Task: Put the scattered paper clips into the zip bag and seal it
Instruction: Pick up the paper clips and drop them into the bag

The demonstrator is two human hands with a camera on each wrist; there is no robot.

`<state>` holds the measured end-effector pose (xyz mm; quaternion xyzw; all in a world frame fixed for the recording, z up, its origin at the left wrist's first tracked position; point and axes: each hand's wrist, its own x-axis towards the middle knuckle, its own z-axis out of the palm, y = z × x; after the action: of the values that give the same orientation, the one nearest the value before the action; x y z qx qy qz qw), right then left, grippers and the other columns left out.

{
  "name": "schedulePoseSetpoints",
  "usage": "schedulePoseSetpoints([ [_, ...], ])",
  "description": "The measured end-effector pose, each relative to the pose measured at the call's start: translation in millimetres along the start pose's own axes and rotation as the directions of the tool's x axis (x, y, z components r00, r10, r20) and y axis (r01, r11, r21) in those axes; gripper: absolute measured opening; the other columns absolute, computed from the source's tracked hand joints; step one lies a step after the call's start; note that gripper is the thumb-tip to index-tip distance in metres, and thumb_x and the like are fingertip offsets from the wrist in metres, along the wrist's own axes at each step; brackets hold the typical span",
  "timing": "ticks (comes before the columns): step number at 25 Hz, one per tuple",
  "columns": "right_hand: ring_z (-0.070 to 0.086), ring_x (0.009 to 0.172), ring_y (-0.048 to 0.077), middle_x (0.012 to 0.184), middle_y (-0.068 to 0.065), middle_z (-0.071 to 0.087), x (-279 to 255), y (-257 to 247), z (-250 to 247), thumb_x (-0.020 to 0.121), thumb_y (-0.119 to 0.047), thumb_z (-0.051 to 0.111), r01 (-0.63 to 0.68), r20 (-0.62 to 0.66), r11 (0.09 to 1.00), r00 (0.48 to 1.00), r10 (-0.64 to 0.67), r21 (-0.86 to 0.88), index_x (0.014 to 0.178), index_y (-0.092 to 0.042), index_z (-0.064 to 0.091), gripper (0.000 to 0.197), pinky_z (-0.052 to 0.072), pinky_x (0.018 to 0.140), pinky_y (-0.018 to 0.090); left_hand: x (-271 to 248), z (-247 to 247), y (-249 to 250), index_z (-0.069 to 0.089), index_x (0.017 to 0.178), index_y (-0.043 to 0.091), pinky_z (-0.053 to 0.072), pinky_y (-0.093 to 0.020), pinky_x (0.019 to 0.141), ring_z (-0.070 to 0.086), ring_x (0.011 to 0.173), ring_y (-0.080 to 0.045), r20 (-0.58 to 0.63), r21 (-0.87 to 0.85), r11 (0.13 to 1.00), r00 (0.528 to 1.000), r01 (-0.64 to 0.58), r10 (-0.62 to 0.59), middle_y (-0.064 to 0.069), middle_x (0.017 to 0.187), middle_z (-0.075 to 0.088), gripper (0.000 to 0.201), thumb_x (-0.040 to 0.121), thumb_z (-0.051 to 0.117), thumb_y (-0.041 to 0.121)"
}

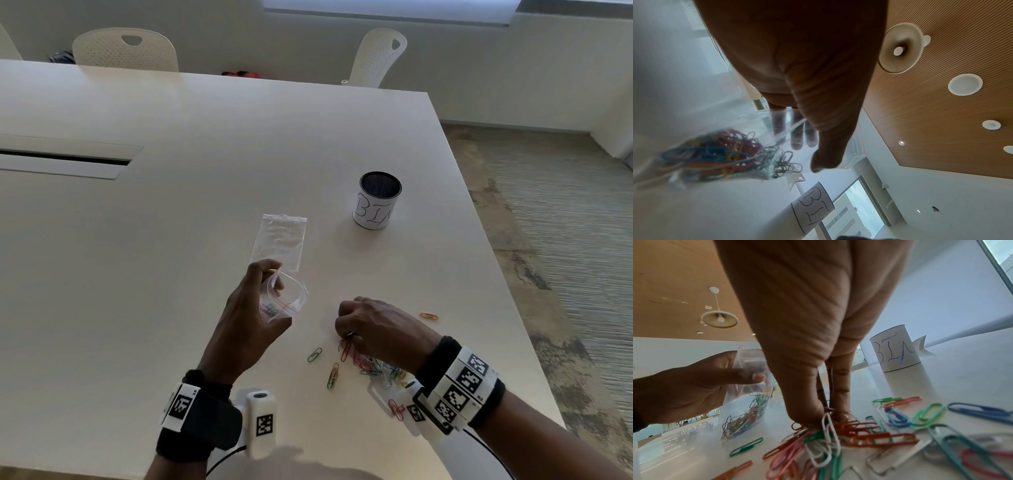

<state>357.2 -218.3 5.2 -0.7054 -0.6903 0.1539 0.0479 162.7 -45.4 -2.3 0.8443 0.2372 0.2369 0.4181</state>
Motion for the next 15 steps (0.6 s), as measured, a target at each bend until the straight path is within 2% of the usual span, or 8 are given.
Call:
schedulePoseSetpoints([
  [2,0.064,0.091,0.014,0.107,-0.002,0.066,0.9,1.0,-0.7,0.101,-0.011,0.061,-0.019,-0.010,0.999,1.000,0.019,0.028,0.102,-0.015,0.072,0.012,0.059,0.079,0.030,-0.7,-0.2,0.4,0.044,0.136,0.030,0.046,-0.005,0.082,0.062,0.105,-0.008,0.001,-0.004,1.000,1.000,0.003,-0.003,0.012,0.109,0.061,0.079,0.074,0.085,0.003],
  [6,0.071,0.084,0.012,0.103,-0.001,0.069,-0.7,10.6,-3.3,0.094,-0.007,0.071,-0.095,-0.066,0.966,0.991,0.114,0.239,0.095,-0.011,0.075,0.006,0.064,0.074,0.031,-1.4,-0.6,1.1,0.044,0.136,0.032,0.048,-0.007,0.081,0.061,0.105,-0.009,0.001,-0.015,1.000,1.000,0.005,-0.005,0.012,0.108,0.061,0.079,0.074,0.084,0.002],
  [9,0.072,0.085,0.009,0.100,-0.002,0.073,-2.8,16.2,-6.1,0.088,-0.006,0.077,-0.095,-0.145,0.916,0.976,0.163,0.389,0.095,-0.011,0.078,0.008,0.063,0.080,0.029,-1.5,0.4,1.7,0.044,0.136,0.032,0.048,-0.007,0.081,0.061,0.106,-0.007,0.007,-0.017,1.000,1.000,0.005,-0.005,0.015,0.109,0.060,0.079,0.074,0.083,0.002],
  [13,0.076,0.085,0.013,0.095,0.000,0.075,1.8,5.3,-23.6,0.086,-0.001,0.079,0.006,-0.288,0.762,0.928,0.236,0.647,0.095,-0.007,0.079,0.011,0.064,0.085,0.032,-0.5,2.8,1.7,0.044,0.135,0.031,0.049,-0.009,0.082,0.060,0.106,-0.004,0.020,-0.015,1.000,1.000,-0.005,0.005,0.021,0.109,0.058,0.078,0.074,0.083,0.002],
  [15,0.077,0.085,0.016,0.095,0.001,0.075,9.8,-7.7,-35.8,0.085,0.001,0.081,0.094,-0.365,0.698,0.897,0.250,0.710,0.095,-0.005,0.078,0.012,0.064,0.086,0.033,0.3,3.1,0.9,0.044,0.135,0.030,0.049,-0.007,0.081,0.060,0.107,-0.002,0.024,-0.010,1.000,1.000,-0.008,0.008,0.021,0.110,0.058,0.078,0.074,0.084,0.003],
])
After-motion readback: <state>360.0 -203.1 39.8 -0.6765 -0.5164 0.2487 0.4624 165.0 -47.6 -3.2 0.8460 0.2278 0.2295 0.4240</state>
